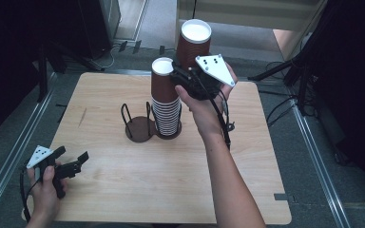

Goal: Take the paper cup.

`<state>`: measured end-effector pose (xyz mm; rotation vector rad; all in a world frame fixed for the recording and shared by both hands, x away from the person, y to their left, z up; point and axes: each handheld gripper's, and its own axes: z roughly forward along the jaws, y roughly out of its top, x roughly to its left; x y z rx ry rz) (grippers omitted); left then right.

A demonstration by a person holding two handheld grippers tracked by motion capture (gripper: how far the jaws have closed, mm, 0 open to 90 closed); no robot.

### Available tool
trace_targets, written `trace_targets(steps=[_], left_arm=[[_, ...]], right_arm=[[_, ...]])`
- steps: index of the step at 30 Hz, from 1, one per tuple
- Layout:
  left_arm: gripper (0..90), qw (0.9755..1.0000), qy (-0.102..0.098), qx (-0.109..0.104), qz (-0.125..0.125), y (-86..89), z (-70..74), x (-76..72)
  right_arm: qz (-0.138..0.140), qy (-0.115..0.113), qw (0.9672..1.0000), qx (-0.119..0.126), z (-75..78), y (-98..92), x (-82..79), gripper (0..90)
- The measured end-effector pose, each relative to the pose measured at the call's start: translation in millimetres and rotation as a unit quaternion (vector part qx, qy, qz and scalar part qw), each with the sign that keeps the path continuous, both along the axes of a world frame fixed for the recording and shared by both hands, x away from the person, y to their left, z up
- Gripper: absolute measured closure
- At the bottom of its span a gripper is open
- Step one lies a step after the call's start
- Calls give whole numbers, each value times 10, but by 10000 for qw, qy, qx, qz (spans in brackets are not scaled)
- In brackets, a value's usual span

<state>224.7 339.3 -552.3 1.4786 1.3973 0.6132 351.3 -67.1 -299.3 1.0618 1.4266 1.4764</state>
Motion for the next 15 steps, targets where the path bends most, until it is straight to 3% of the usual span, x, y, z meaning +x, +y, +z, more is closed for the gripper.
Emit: trace_targets(steps=[15], left_arm=[[0,10000,-4,-4,-7,0,0,0]], right_arm=[[-166,20,9999,-14,-97,-239,-72,141]])
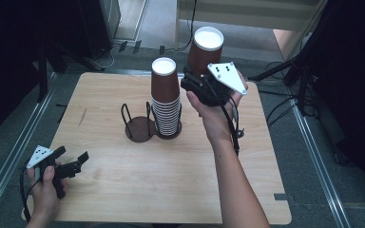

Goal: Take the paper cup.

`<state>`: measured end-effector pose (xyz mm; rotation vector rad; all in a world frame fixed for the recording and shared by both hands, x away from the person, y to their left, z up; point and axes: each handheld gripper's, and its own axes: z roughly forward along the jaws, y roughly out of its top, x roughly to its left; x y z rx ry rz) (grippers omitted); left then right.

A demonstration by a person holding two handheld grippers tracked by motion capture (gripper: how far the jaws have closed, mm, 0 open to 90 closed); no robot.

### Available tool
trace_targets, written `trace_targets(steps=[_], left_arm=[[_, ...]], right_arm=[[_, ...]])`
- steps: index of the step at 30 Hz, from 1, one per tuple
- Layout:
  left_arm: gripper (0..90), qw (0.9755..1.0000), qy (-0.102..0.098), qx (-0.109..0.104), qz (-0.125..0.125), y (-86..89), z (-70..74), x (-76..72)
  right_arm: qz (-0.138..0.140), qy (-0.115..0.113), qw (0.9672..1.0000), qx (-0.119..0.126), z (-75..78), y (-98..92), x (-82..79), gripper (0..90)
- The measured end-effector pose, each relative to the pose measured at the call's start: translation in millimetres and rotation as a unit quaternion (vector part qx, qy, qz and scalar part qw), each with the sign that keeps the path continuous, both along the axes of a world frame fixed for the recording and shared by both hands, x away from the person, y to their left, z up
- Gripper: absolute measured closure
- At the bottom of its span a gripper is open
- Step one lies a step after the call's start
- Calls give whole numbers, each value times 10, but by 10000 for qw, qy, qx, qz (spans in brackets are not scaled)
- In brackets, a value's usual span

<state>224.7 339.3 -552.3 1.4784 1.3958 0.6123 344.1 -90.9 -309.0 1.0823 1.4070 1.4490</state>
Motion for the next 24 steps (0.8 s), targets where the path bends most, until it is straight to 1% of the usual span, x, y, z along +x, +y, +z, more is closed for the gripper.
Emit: trace_targets(steps=[2,3,4,5,6,8,10,14,15,16,17,18,20,24], left_arm=[[0,10000,-5,21,13,-4,1,-1],[15,10000,-5,21,13,-4,1,-1],[15,10000,-1,32,82,-9,2,-4],[102,9998,-6,72,189,-11,3,-8],[121,9998,-6,72,189,-11,3,-8],[103,9995,-3,52,307,-7,3,-8],[100,9995,-1,32,308,-5,2,-6],[90,9996,54,63,254,-7,2,-7],[66,9997,91,86,212,-14,4,-6],[64,9997,91,86,212,-14,4,-6],[64,9996,111,133,200,-17,4,-6],[41,9996,133,175,203,-20,5,-5],[24,9997,159,155,130,-24,4,-1],[20,9996,190,194,90,-30,6,-1]], right_arm=[[-44,17,10000,-2,-23,-38,-16,141],[-44,17,10000,-2,-23,-38,-16,141],[-43,23,10000,4,-28,-46,-18,141],[-72,16,10000,-44,-44,-68,-29,140],[-72,16,10000,-44,-44,-68,-29,140],[-97,0,9999,-75,-64,-94,-47,140],[-100,18,9999,-60,-78,-119,-66,140],[-117,21,9999,-54,-101,-152,-88,140],[-137,28,9999,-65,-120,-175,-103,139],[-136,32,9999,-63,-127,-185,-109,139],[-136,32,9999,-63,-127,-185,-109,139],[-148,50,9999,-61,-152,-213,-128,139],[-156,53,9998,-69,-161,-222,-134,139],[-182,79,9997,-106,-222,-295,-180,138]])
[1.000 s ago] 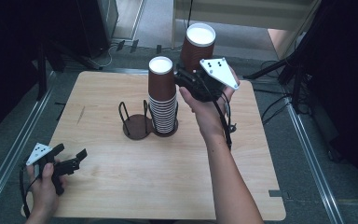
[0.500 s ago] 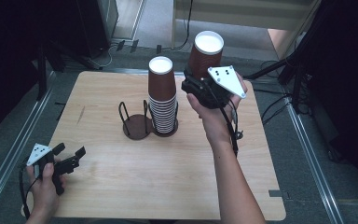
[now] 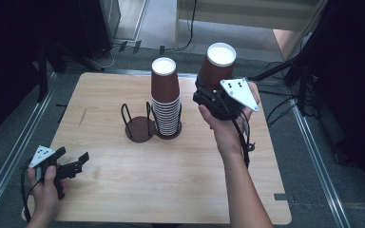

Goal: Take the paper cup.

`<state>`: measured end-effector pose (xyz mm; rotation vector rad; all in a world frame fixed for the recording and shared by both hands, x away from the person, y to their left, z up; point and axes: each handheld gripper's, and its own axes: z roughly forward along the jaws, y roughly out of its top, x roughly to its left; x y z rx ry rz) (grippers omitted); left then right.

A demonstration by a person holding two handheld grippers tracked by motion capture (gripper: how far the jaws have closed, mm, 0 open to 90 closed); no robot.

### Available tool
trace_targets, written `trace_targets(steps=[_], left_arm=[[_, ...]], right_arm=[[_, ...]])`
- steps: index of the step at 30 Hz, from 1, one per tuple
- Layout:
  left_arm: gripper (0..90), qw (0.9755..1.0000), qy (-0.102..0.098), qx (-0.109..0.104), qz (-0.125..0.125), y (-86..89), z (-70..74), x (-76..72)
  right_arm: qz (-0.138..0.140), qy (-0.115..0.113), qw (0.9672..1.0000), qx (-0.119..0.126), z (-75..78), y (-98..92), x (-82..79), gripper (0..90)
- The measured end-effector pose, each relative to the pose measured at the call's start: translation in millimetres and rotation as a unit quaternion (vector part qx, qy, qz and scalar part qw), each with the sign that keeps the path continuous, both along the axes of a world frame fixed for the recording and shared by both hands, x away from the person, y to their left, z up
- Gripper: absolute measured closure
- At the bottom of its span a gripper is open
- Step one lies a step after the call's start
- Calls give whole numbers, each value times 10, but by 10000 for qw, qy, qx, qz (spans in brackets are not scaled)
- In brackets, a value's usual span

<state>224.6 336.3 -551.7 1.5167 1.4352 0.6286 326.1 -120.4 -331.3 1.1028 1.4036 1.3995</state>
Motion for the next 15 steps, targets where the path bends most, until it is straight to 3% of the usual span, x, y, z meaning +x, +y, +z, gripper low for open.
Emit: trace_targets(steps=[7,15], left_arm=[[17,10000,21,44,-13,-4,6,-5],[4,9999,10,-63,-112,23,12,-14]], right_arm=[[-44,53,10000,1,-89,-92,-70,139],[-81,126,9999,44,-185,-169,-130,138]])
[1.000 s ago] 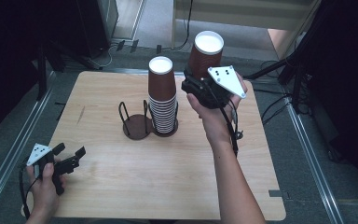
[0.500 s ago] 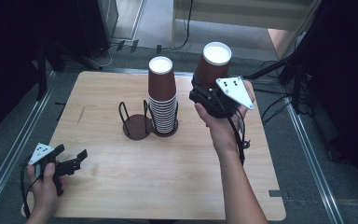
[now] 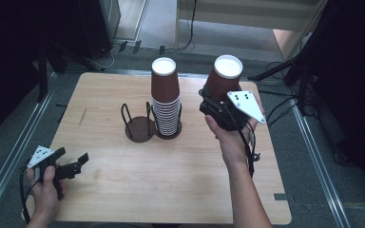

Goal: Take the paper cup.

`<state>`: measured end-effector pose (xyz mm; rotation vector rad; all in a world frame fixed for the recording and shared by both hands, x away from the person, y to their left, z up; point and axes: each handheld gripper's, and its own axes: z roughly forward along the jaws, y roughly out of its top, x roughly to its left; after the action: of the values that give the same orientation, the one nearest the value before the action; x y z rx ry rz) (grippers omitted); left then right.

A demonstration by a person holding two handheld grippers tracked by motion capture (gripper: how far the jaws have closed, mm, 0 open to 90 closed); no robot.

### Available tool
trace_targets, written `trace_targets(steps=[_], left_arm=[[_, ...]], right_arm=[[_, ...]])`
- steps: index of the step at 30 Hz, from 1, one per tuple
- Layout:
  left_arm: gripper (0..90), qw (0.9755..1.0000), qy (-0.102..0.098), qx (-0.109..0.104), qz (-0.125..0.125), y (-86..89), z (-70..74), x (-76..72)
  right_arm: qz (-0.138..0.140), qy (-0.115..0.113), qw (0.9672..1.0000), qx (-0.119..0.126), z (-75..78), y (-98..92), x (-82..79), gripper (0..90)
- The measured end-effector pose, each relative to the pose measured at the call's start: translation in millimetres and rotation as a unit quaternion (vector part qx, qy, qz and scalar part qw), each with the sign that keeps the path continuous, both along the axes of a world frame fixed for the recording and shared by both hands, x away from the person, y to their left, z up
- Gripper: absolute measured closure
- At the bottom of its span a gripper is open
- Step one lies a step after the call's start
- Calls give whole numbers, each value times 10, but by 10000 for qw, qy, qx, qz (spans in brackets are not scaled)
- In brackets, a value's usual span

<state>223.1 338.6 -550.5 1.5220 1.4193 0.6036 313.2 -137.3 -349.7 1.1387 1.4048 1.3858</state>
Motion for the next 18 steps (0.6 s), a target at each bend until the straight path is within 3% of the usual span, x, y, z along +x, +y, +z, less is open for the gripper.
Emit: trace_targets(steps=[18], left_arm=[[4,9999,-33,68,-74,-25,2,-9]], right_arm=[[-119,146,9998,8,-262,-172,-139,139]])
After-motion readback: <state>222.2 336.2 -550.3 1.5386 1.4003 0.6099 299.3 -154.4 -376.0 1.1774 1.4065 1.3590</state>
